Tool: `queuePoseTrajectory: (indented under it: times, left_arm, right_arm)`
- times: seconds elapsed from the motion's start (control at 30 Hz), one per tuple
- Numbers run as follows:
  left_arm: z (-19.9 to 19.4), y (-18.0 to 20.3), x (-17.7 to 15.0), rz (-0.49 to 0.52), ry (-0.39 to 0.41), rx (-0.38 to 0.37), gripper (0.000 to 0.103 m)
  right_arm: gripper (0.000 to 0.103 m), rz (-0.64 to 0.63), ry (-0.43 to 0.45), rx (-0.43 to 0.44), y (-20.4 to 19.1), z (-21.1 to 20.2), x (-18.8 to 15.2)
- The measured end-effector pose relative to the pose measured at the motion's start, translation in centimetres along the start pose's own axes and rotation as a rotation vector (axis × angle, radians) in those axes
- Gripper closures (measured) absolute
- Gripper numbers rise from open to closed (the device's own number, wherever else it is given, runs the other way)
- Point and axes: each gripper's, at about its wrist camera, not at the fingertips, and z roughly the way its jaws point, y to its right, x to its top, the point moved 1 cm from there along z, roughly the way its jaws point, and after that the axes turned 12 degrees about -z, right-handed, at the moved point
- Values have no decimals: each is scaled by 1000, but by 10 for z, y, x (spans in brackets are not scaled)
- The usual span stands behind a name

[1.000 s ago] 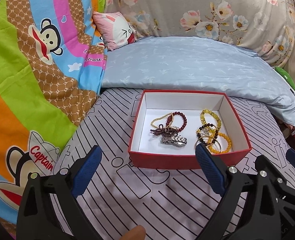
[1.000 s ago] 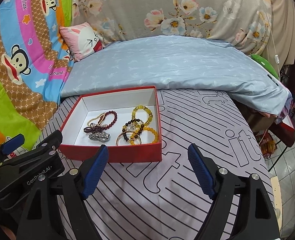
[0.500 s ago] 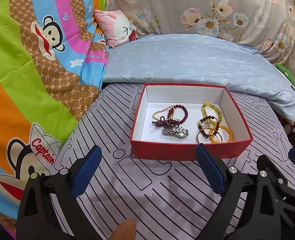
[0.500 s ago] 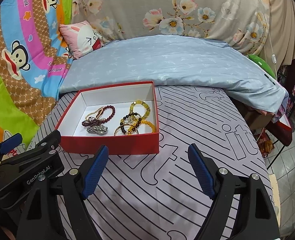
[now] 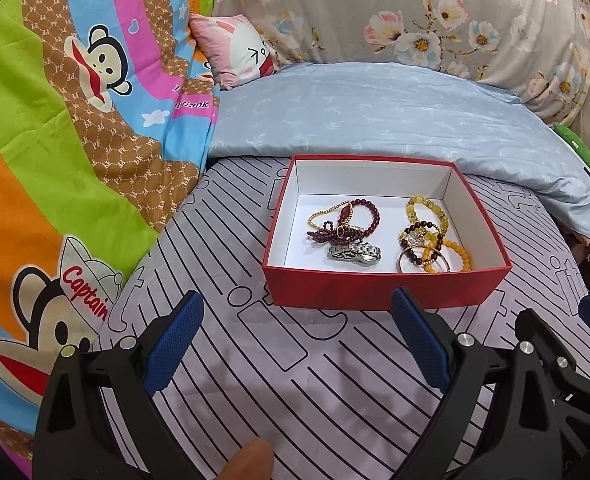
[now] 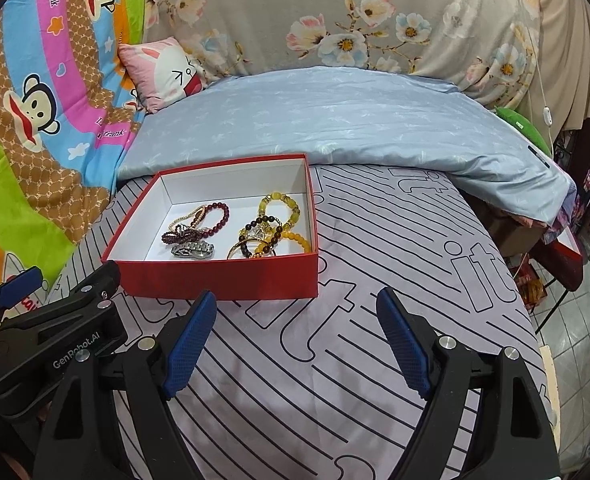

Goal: Organize jewelry

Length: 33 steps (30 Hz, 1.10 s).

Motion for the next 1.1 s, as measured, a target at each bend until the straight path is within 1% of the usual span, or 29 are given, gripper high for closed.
queuePoseTrajectory:
  times: [0.1,0.23,0.5,1.1]
  left_arm:
    - [1,-1,-1,-2,-6,-1,13]
    - [1,-1,0,-7,-8,-2,12]
    - [2,-3,-1,-11,-1,10,11]
    - [3,-5,-1,-6,0,9,11]
  right_arm:
    - [23,-1,-2,-2,0,1,0]
    - [19,3,3,-9,1,2,-1]
    - [19,6,-1,2,2,4,-1]
    - [19,2,1,1,0,3,-1]
